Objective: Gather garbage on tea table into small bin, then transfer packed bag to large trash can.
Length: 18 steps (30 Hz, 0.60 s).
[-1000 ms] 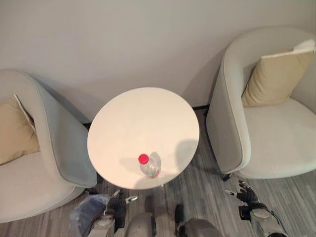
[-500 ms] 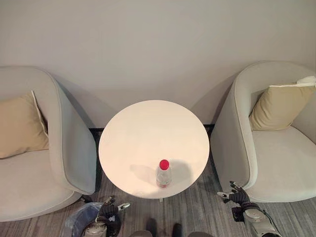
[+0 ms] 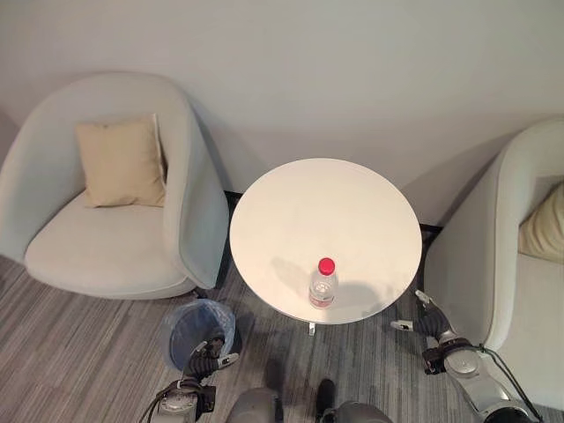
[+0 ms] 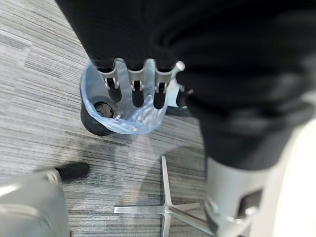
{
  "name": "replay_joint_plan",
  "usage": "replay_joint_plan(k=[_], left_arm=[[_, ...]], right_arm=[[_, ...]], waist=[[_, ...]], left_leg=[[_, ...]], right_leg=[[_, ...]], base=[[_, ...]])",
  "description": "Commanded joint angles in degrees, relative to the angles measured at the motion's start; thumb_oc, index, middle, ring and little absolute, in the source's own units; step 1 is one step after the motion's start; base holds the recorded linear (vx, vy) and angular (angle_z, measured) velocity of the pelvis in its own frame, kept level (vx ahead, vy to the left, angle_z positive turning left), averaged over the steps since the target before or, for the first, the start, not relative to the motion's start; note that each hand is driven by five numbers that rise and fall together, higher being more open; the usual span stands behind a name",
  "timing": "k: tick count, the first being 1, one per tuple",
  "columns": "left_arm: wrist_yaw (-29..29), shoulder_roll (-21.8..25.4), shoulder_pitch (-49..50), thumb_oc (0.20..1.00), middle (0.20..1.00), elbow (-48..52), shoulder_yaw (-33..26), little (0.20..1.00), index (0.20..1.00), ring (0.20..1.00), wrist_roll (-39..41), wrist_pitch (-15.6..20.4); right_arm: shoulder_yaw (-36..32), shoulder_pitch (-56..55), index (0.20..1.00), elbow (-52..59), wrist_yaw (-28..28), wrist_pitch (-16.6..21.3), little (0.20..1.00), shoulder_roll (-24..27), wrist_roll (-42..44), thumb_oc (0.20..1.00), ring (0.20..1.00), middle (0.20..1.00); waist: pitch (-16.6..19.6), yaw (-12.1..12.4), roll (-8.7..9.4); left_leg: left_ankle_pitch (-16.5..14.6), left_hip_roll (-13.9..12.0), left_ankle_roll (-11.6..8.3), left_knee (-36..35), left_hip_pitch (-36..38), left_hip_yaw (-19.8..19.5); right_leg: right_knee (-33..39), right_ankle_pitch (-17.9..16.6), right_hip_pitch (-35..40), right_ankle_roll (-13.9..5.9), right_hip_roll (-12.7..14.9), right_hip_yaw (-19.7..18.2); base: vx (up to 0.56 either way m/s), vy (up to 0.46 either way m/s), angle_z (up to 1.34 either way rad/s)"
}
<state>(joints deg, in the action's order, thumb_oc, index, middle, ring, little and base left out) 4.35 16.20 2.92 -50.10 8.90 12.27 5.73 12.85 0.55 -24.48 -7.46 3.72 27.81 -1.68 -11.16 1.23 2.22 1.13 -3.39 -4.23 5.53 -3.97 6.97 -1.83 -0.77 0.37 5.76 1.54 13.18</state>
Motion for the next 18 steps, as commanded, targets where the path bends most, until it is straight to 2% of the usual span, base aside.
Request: replay_joint_plan(k=[1,5,12,18], left_arm=[[-0.1,0.8,-1.0,1.000,1.000,0.9,-0.3,1.000,1.000,1.000,-2.0,2.3],[-0.3,0.9,-0.3,1.000,1.000,0.6,-0.3,1.000,1.000,1.000,-4.0,2.0],[-0.5,2.2,1.1,1.000,1.000,1.2,-1.1,1.000,1.000,1.000,-4.5,2.0],[-0.5,2.1,1.9,1.000,1.000,1.0,-1.1,1.000,1.000,1.000,-4.9,2.0]], right_arm=[[-0.8,0.7,1.000,2.0,-0.8,3.2,1.000,1.8,-3.1,1.000,1.000,1.000],[-1.1,0.7,1.000,5.2,-0.8,3.4,1.000,2.7,-6.2,1.000,1.000,1.000],[1.6,2.3,1.000,6.6,0.1,2.9,1.000,2.4,-9.1,1.000,1.000,1.000],[3.8,3.5,1.000,5.8,0.4,2.8,1.000,0.7,-8.9,1.000,1.000,1.000]], waist=[[0.8,-1.3,-0.08],[1.9,-1.9,-1.48],[2.1,-0.6,-1.54],[2.6,0.1,-1.64]], left_leg=[[-4.8,-0.3,0.81,2.4,1.1,-0.7],[-4.5,0.1,0.78,-2.9,3.8,-1.1],[-5.7,1.9,2.01,-3.6,5.1,-1.1],[-5.9,2.4,2.33,-4.7,6.2,-1.3]], right_leg=[[3.5,3.7,1.0,-10.66,3.1,-3.8],[3.1,3.9,0.8,-10.96,3.1,-3.1],[1.2,3.9,1.0,-11.89,4.9,-3.6],[1.8,3.8,1.7,-12.31,5.3,-3.5]], base=[[0.02,0.075,0.27],[0.05,0.128,0.29],[0.05,0.104,0.05],[0.06,0.043,0.03]])
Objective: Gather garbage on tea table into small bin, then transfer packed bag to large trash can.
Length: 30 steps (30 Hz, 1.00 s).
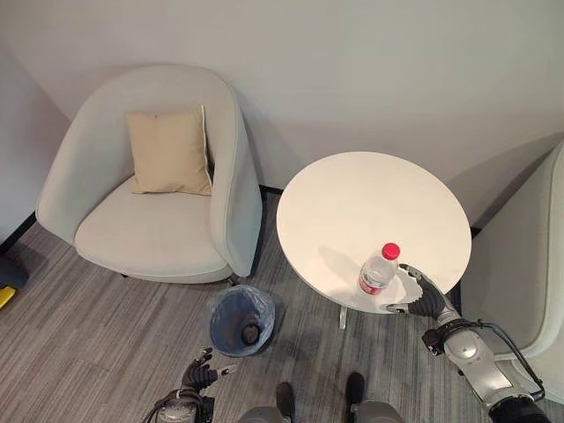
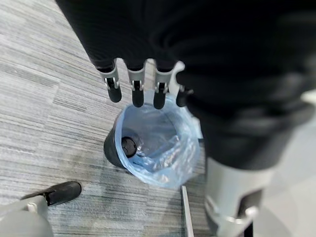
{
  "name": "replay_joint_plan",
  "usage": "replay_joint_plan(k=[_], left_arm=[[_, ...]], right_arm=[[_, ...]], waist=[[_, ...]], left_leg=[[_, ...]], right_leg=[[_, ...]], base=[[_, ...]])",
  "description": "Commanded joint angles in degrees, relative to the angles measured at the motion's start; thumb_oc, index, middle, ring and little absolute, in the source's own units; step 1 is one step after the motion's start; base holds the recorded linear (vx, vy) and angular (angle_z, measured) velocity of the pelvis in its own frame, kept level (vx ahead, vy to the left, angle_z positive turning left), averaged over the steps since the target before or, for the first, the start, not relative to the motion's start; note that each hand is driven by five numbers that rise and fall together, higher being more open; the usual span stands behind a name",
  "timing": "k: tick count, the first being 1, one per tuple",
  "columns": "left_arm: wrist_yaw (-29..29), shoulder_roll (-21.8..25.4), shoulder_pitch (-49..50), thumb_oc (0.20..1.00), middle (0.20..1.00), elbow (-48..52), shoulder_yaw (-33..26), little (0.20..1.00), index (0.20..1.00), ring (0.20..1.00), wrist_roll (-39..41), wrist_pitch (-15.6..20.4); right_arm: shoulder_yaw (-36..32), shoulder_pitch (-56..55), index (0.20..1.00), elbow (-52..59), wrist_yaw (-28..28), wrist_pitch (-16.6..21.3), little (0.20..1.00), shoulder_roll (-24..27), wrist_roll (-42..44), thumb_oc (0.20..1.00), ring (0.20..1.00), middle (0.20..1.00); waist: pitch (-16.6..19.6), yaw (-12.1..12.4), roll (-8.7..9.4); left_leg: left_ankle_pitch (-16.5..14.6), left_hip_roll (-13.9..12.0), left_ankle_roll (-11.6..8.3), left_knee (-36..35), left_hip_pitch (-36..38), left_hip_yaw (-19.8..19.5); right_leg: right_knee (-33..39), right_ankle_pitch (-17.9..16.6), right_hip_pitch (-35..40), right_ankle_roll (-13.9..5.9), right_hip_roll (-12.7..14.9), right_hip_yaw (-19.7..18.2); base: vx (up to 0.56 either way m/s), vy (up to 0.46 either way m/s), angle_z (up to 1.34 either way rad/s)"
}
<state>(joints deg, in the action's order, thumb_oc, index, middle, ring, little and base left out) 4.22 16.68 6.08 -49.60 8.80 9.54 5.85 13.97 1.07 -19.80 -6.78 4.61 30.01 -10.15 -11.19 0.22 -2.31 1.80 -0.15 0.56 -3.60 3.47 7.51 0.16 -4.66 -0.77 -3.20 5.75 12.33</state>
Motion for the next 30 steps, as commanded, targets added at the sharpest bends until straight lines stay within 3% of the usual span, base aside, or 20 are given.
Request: replay_joint_plan(k=[1,7,8,9,18,26,30], left_arm=[[-0.4,1.4,-0.7,1.000,1.000,0.6,-0.8,1.000,1.000,1.000,-1.9,1.7],[-1.0,1.1,1.4,1.000,1.000,1.6,0.2,1.000,1.000,1.000,-0.8,1.5],[-1.0,1.2,1.6,1.000,1.000,1.6,0.5,1.000,1.000,1.000,-0.5,1.5],[-0.9,1.3,1.7,1.000,1.000,1.7,0.5,1.000,1.000,1.000,-0.3,1.5],[-1.0,1.4,2.4,1.000,1.000,2.1,0.2,1.000,1.000,1.000,0.4,1.2],[-1.2,0.9,3.1,1.000,1.000,2.5,-1.3,1.000,1.000,1.000,0.1,0.8],[-1.1,0.7,2.3,1.000,1.000,2.9,-1.1,1.000,1.000,1.000,0.1,0.9]], right_arm=[[3.5,3.6,1.000,0.0,-0.5,1.6,1.000,-3.0,0.2,1.000,1.000,1.000],[5.1,8.6,1.000,-4.9,-2.8,1.0,1.000,-7.5,4.7,1.000,1.000,1.000],[5.2,10.3,0.824,-5.5,-3.5,1.1,0.824,-8.1,6.2,0.824,0.824,0.824],[5.3,11.4,0.200,-5.7,-3.9,1.3,0.200,-8.3,7.0,0.200,0.200,0.200],[2.8,12.2,0.200,0.5,-4.4,2.9,0.200,-7.9,12.6,0.200,0.200,0.200],[0.1,5.5,0.200,12.0,-0.6,4.8,0.200,-6.2,14.1,0.200,0.200,0.200],[0.0,2.3,0.200,16.9,0.9,6.3,0.200,-5.2,14.0,0.200,0.200,0.200]], waist=[[2.8,1.6,2.71],[2.2,3.1,1.63],[2.1,3.6,1.46],[1.9,3.9,1.37],[2.1,4.6,1.58],[2.7,3.6,1.85],[1.4,3.1,1.88]], left_leg=[[-6.5,-0.6,-2.41,3.7,-0.7,-2.1],[-5.8,-0.5,-2.57,1.9,0.2,-2.9],[-5.6,-0.5,-2.62,1.6,0.1,-3.1],[-5.4,-0.5,-2.65,1.5,0.1,-3.2],[-4.7,-0.8,-3.05,0.0,1.0,-4.0],[-4.6,-1.6,-3.73,0.3,1.7,-4.1],[-3.7,-2.4,-4.76,3.6,-1.8,-5.6]], right_leg=[[0.3,7.7,3.3,-3.48,1.1,-2.7],[1.9,7.4,4.0,-3.65,1.0,-1.9],[2.3,7.3,4.1,-3.65,1.0,-1.7],[2.4,7.3,4.2,-3.64,1.0,-1.6],[3.6,7.5,5.6,-3.52,0.5,-0.8],[2.8,8.4,6.3,-3.06,0.1,0.1],[2.1,9.3,5.3,-2.11,-0.3,1.9]], base=[[0.07,0.024,0.06],[0.04,0.008,0.02],[0.01,-0.002,0.05],[0.01,-0.003,0.09],[0.01,-0.011,0.12],[-0.03,-0.055,0.06],[-0.13,-0.060,0.24]])
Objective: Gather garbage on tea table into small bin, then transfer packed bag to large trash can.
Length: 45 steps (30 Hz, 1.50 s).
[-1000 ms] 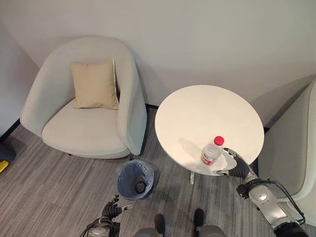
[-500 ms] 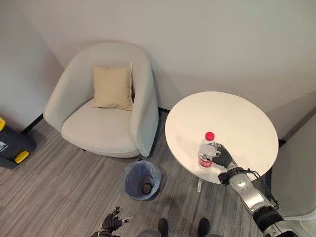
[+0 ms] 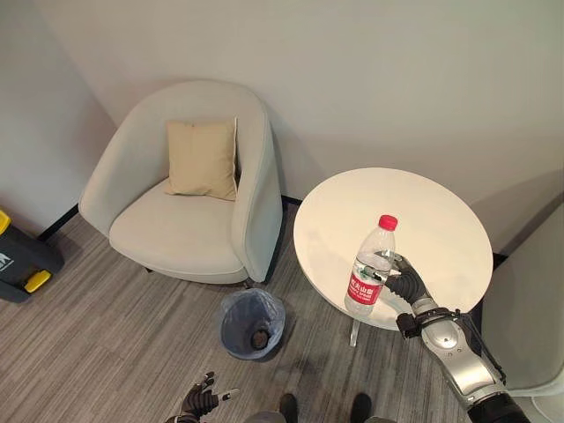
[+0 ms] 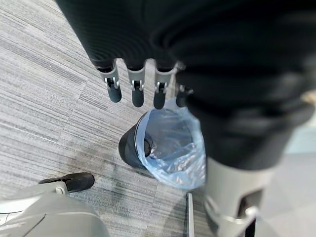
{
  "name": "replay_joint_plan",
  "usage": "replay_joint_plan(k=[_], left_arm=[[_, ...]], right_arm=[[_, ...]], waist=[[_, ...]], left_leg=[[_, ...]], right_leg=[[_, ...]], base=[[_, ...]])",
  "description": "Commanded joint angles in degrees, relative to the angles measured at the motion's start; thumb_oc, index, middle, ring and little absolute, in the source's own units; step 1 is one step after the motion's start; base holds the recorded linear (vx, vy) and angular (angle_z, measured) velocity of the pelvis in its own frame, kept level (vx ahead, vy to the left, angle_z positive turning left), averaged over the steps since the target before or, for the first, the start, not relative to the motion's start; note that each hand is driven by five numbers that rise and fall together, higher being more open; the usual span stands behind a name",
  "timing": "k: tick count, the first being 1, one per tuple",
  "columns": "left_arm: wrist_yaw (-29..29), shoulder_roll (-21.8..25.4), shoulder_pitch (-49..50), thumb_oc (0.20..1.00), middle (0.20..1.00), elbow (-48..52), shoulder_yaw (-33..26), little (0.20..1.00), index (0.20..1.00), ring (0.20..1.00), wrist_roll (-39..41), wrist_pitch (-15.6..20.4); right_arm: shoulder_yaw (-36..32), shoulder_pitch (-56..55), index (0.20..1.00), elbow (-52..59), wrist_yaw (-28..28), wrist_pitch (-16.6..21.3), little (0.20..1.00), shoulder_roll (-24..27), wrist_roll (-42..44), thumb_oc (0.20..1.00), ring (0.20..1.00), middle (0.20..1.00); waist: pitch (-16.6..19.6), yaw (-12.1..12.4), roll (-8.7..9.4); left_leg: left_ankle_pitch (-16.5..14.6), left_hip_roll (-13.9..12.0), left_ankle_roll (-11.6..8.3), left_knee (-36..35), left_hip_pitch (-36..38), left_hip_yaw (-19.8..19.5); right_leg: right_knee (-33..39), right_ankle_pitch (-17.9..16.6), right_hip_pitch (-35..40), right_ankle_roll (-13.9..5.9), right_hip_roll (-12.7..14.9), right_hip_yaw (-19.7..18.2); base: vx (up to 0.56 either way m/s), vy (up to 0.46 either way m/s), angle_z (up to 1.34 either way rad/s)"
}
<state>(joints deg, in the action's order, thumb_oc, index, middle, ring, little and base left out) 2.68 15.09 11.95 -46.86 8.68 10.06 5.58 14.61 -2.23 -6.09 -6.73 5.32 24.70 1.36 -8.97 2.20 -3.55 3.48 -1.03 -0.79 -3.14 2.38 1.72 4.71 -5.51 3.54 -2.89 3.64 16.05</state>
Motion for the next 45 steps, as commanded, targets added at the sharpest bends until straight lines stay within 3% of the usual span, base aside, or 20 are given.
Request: replay_joint_plan(k=[1,2,4,6,8,16,19,23,27,31,34,39,40,41,43,44,45], left_arm=[[0.4,2.3,-3.9,1.000,1.000,0.3,-0.7,1.000,1.000,1.000,-0.5,1.2],[0.6,2.2,-5.2,1.000,1.000,0.7,0.1,1.000,1.000,1.000,-0.7,1.4],[1.1,1.8,-7.1,1.000,1.000,0.9,1.0,1.000,1.000,1.000,-0.8,1.8],[1.3,1.7,-7.5,1.000,1.000,1.0,1.0,1.000,1.000,1.000,-0.9,1.8],[1.3,1.6,-7.8,1.000,1.000,0.9,1.0,1.000,1.000,1.000,-1.1,1.8],[1.2,2.1,-6.6,1.000,1.000,-0.6,-0.3,1.000,1.000,1.000,-2.7,1.7],[1.5,4.1,-7.4,1.000,1.000,0.0,-1.1,1.000,1.000,1.000,-2.1,1.4],[1.3,4.9,-7.7,1.000,1.000,0.7,-1.5,1.000,1.000,1.000,-2.0,1.5],[0.7,5.1,-8.2,1.000,1.000,1.6,-0.8,1.000,1.000,1.000,-1.6,1.7],[0.7,5.5,-8.7,1.000,1.000,1.3,0.2,1.000,1.000,1.000,-1.6,1.9],[2.4,5.4,-12.1,1.000,1.000,1.2,3.6,1.000,1.000,1.000,0.7,2.3],[5.3,5.2,-17.1,1.000,1.000,3.2,6.4,1.000,1.000,1.000,4.4,3.1],[5.9,5.2,-18.1,1.000,1.000,3.5,6.8,1.000,1.000,1.000,5.2,3.3],[6.8,5.6,-20.0,1.000,1.000,4.7,7.4,1.000,1.000,1.000,6.3,3.6],[7.2,5.6,-21.1,1.000,1.000,4.8,7.8,1.000,1.000,1.000,6.7,3.7],[7.9,6.4,-23.5,1.000,1.000,5.6,9.0,1.000,1.000,1.000,7.0,3.9],[8.1,6.6,-24.3,1.000,1.000,5.9,9.5,1.000,1.000,1.000,7.1,3.9]], right_arm=[[-0.6,5.5,0.200,3.5,0.8,5.7,0.200,0.3,2.3,0.200,0.200,0.200],[-0.9,5.7,0.200,3.8,0.1,6.0,0.200,1.0,2.1,0.200,0.200,0.200],[-1.1,7.1,0.200,2.9,-1.3,5.6,0.200,1.8,1.1,0.200,0.200,0.200],[-1.1,7.9,0.200,2.8,-1.7,5.3,0.200,2.2,0.7,0.200,0.200,0.200],[-1.3,8.3,0.200,2.9,-2.0,5.1,0.200,2.4,0.6,0.200,0.200,0.200],[0.0,9.5,0.200,2.4,-1.0,4.4,0.200,1.8,-0.9,0.200,0.200,0.200],[0.6,10.3,0.200,3.3,-0.2,4.6,0.200,0.8,-0.3,0.200,0.200,0.200],[1.9,11.2,0.200,3.7,0.5,4.3,0.200,1.7,-2.2,0.200,0.200,0.200],[3.2,11.5,0.200,2.9,1.4,4.0,0.200,3.0,-2.8,0.200,0.200,0.200],[5.6,14.6,0.200,1.0,1.0,4.1,0.200,4.8,-4.4,0.200,0.200,0.200],[8.6,24.2,0.200,-4.4,-3.1,3.3,0.200,4.3,-4.7,0.200,0.200,0.200],[10.1,34.3,0.200,-9.2,-9.5,2.4,0.200,2.7,-5.1,0.200,0.200,0.200],[10.4,36.2,0.200,-10.3,-10.5,2.5,0.200,2.5,-5.0,0.200,0.200,0.200],[10.4,41.1,0.200,-12.4,-13.1,1.6,0.200,3.7,-6.0,0.200,0.200,0.200],[10.7,43.5,0.200,-13.8,-14.0,1.7,0.200,3.7,-6.2,0.200,0.200,0.200],[11.6,49.7,0.200,-17.6,-16.2,0.7,0.200,4.5,-6.6,0.200,0.200,0.200],[11.9,51.8,0.200,-19.2,-17.0,0.4,0.200,4.6,-6.6,0.200,0.200,0.200]], waist=[[-1.2,1.2,3.18],[-2.3,1.1,3.35],[-2.4,0.2,3.30],[-2.3,-0.1,3.10],[-2.5,-0.3,3.01],[-2.8,1.0,3.71],[-4.3,1.3,4.08],[-5.3,0.5,3.62],[-7.7,-0.5,3.74],[-9.7,0.8,3.80],[-12.6,2.1,2.65],[-15.4,2.6,1.66],[-15.8,2.9,1.37],[-16.5,3.2,1.00],[-16.7,3.2,0.94],[-17.3,3.7,0.70],[-17.3,3.9,0.60]], left_leg=[[-5.2,-1.3,-3.59,4.1,-1.9,-0.1],[-4.9,-1.1,-3.85,6.7,-5.3,0.4],[-5.1,-2.5,-3.21,8.2,-7.1,6.1],[-6.6,-3.4,-3.24,8.6,-6.5,9.2],[-6.0,-3.7,-2.68,8.5,-6.5,11.5],[-8.5,-2.1,-0.91,9.9,-6.8,11.9],[-9.5,-0.2,0.75,10.8,-8.1,10.0],[-10.1,1.5,2.17,10.1,-7.6,7.8],[-10.7,3.4,2.50,11.6,-8.0,4.2],[-11.2,3.8,1.92,16.6,-13.9,2.8],[-10.7,3.2,0.43,21.9,-23.3,0.9],[-10.4,3.1,0.01,27.6,-34.3,0.0],[-12.3,2.7,-0.37,30.1,-36.3,-0.4],[-12.6,2.6,-0.31,33.3,-41.5,-0.8],[-12.9,2.7,-0.20,35.6,-44.7,-1.0],[-13.8,2.9,0.28,40.4,-51.7,-1.4],[-14.2,3.1,0.55,41.9,-54.1,-1.6]], right_leg=[[-2.5,10.2,0.9,-2.33,1.9,-1.1],[-2.8,9.9,-0.1,-2.25,2.9,1.0],[-2.7,9.4,-1.2,-2.62,4.2,4.2],[-2.7,9.8,-1.0,-3.11,4.7,5.1],[-3.2,9.1,-1.6,-3.03,5.2,6.2],[-5.5,9.0,-1.2,-4.72,8.1,5.8],[-12.9,9.8,-5.9,-4.58,9.3,1.3],[-14.6,8.6,-11.7,-4.24,6.1,-5.1],[-14.7,7.4,-16.4,-4.72,4.1,-8.8],[-16.1,7.2,-18.5,-3.48,4.7,-8.7],[-20.0,8.4,-25.6,-2.28,5.5,-6.6],[-26.3,10.3,-35.9,-1.15,6.4,-5.3],[-29.2,12.3,-38.0,-1.31,6.4,-5.7],[-33.2,13.4,-43.2,-0.89,7.0,-5.7],[-35.9,14.1,-46.3,-0.62,7.3,-6.0],[-41.7,15.6,-53.2,-0.13,7.9,-6.6],[-43.7,16.4,-55.6,0.13,8.2,-6.8]], base=[[-0.18,-0.010,0.62],[-0.26,0.031,0.77],[-0.17,0.091,0.87],[0.02,0.084,0.82],[0.00,0.100,0.55],[0.08,0.208,0.19],[0.03,0.190,0.00],[0.08,0.125,0.13],[0.07,0.012,0.37],[-0.06,-0.114,0.47],[-0.11,-0.150,0.19],[-0.08,-0.066,0.33],[-0.06,-0.049,0.28],[-0.06,-0.043,0.31],[-0.08,-0.020,0.35],[-0.04,-0.014,0.37],[-0.03,-0.012,0.33]])
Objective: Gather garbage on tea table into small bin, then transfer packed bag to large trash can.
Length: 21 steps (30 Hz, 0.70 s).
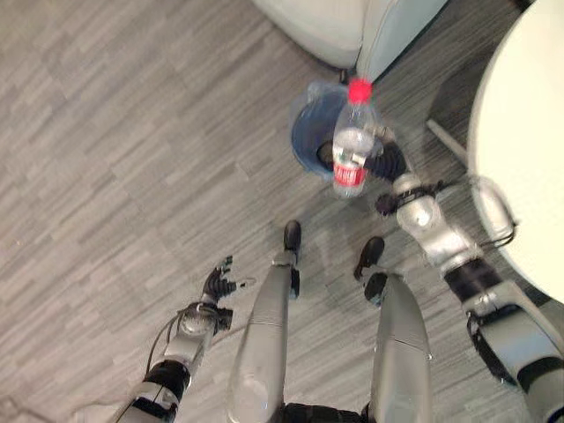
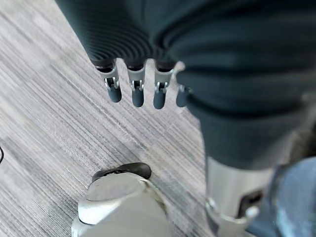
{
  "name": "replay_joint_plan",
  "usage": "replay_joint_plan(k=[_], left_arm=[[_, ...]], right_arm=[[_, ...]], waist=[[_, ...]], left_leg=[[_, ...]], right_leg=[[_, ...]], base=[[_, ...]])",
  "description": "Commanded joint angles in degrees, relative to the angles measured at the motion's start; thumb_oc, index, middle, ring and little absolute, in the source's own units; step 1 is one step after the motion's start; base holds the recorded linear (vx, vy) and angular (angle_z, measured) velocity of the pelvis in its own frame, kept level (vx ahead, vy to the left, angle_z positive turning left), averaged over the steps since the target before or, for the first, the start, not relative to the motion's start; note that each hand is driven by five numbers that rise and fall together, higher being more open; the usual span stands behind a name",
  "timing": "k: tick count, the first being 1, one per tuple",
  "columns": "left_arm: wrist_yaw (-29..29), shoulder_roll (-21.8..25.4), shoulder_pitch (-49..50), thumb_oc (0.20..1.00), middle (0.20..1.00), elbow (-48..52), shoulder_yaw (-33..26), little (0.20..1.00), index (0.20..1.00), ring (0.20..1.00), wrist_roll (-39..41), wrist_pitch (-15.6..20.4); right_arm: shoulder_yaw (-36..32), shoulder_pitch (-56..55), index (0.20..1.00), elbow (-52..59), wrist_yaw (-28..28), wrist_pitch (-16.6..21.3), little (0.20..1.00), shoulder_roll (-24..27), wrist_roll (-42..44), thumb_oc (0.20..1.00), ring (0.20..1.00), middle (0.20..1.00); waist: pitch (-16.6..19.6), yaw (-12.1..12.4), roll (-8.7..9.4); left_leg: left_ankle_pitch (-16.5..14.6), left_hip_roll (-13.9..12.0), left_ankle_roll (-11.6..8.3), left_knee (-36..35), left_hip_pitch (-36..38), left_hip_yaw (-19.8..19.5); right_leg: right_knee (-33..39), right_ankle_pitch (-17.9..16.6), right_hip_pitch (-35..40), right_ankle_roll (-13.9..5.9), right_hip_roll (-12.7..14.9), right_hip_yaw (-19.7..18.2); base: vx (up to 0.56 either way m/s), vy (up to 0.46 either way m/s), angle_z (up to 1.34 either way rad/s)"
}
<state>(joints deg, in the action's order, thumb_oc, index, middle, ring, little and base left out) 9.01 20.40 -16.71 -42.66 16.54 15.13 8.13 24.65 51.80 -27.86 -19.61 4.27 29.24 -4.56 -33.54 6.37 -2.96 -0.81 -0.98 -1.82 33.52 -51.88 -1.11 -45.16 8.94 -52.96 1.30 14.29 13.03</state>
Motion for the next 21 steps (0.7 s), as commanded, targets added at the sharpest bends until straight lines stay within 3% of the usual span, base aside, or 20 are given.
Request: replay_joint_plan(k=[1,7,11,20,21], left_arm=[[2.1,1.9,3.7,1.000,1.000,2.3,2.6,1.000,1.000,1.000,2.3,1.6],[2.6,3.1,2.2,1.000,1.000,2.2,6.0,1.000,1.000,1.000,3.4,1.9],[2.5,3.6,2.2,1.000,1.000,2.1,7.0,1.000,1.000,1.000,3.6,2.0],[2.6,2.9,1.1,1.000,1.000,4.0,9.1,1.000,1.000,1.000,3.7,2.2],[2.6,2.9,1.1,1.000,1.000,4.0,9.1,1.000,1.000,1.000,3.7,2.2]], right_arm=[[2.0,1.5,0.200,-0.7,-5.3,1.0,0.200,0.1,0.3,0.200,0.200,0.200],[5.4,14.9,0.200,-16.0,-8.2,-0.1,0.200,1.9,3.8,0.200,0.200,0.200],[8.3,19.3,0.200,-23.4,-7.9,-1.0,0.200,3.4,4.4,0.200,0.200,0.200],[10.5,21.5,0.200,-25.7,-9.8,-0.9,0.200,5.1,4.6,0.200,0.200,0.200],[10.5,21.5,0.551,-25.7,-9.8,-0.9,0.551,5.0,4.6,0.551,0.551,0.551]], waist=[[7.2,0.3,-0.20],[8.0,2.7,-0.82],[8.5,3.8,-0.98],[10.2,4.1,-1.14],[10.2,4.1,-1.14]], left_leg=[[-10.5,3.4,1.95,8.0,-3.6,1.0],[-11.3,5.1,2.57,13.0,-13.4,-0.6],[-11.1,5.7,2.45,13.2,-16.1,-1.3],[-10.4,6.5,2.24,12.5,-18.5,-2.0],[-10.4,6.5,2.24,12.5,-18.5,-2.0]], right_leg=[[3.2,2.8,-2.9,-3.77,-1.9,-4.1],[-3.3,5.4,-11.9,-3.09,0.2,-4.5],[-4.3,5.8,-14.2,-3.06,0.7,-4.3],[-5.1,6.1,-16.4,-3.19,1.1,-3.9],[-5.1,6.1,-16.4,-3.19,1.1,-3.9]], base=[[0.01,-0.001,0.15],[0.02,-0.002,0.20],[0.03,-0.001,0.21],[0.02,-0.013,0.11],[0.04,-0.011,0.00]])
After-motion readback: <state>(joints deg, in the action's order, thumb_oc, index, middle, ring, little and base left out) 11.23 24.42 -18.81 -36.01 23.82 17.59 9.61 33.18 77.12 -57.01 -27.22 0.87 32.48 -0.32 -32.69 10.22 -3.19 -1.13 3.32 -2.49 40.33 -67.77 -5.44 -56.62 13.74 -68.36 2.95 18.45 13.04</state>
